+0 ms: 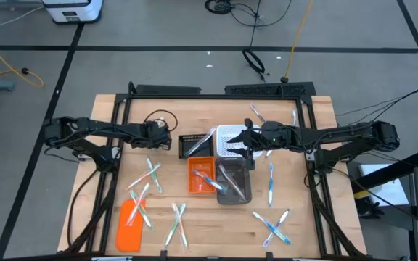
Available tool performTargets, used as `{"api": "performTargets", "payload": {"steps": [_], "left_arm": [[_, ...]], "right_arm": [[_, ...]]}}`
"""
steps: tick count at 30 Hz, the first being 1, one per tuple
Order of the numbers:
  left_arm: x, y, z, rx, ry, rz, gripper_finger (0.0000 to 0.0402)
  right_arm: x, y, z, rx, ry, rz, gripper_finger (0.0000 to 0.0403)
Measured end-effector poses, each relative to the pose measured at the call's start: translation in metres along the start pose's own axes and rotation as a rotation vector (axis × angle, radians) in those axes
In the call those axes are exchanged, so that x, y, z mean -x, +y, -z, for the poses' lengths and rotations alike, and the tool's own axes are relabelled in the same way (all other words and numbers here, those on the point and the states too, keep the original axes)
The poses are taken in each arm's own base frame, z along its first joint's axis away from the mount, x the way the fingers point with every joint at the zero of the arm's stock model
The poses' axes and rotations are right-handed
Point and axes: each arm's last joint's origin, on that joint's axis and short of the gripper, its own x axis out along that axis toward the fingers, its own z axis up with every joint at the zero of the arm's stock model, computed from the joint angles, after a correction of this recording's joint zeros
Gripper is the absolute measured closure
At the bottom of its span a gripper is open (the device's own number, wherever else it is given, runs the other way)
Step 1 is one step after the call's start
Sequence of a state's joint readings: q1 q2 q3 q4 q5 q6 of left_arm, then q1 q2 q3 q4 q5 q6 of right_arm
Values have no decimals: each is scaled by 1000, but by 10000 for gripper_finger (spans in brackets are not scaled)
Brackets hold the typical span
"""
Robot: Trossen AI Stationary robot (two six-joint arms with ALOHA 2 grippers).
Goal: Pick & Place Toothbrushes
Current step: Put the green toothbrush into the white bin
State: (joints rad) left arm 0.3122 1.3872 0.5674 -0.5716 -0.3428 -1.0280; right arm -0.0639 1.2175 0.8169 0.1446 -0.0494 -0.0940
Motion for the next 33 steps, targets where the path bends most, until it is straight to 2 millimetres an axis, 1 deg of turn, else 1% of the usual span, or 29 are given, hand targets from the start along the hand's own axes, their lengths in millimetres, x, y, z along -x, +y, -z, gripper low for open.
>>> {"api": "performTargets", "payload": {"steps": [6, 11, 15, 21, 23, 30, 33], "left_arm": [[6, -7, -3, -46, -8, 21, 393], [22, -21, -11, -103, -59, 52, 395], [40, -33, -18, -151, -132, 51, 396], [71, -55, -31, -229, -266, 110, 391], [82, -62, -35, -263, -315, 132, 395], [122, -93, -41, -418, -500, 313, 388], [135, -105, -40, -497, -596, 389, 396]], "right_arm": [[0, 0, 0, 0, 0, 0, 273], [0, 0, 0, 0, 0, 0, 273], [0, 0, 0, 0, 0, 0, 273], [0, 0, 0, 0, 0, 0, 273], [0, 0, 0, 0, 0, 0, 273], [0, 0, 0, 0, -1, 0, 273], [0, 0, 0, 0, -1, 0, 273]]}}
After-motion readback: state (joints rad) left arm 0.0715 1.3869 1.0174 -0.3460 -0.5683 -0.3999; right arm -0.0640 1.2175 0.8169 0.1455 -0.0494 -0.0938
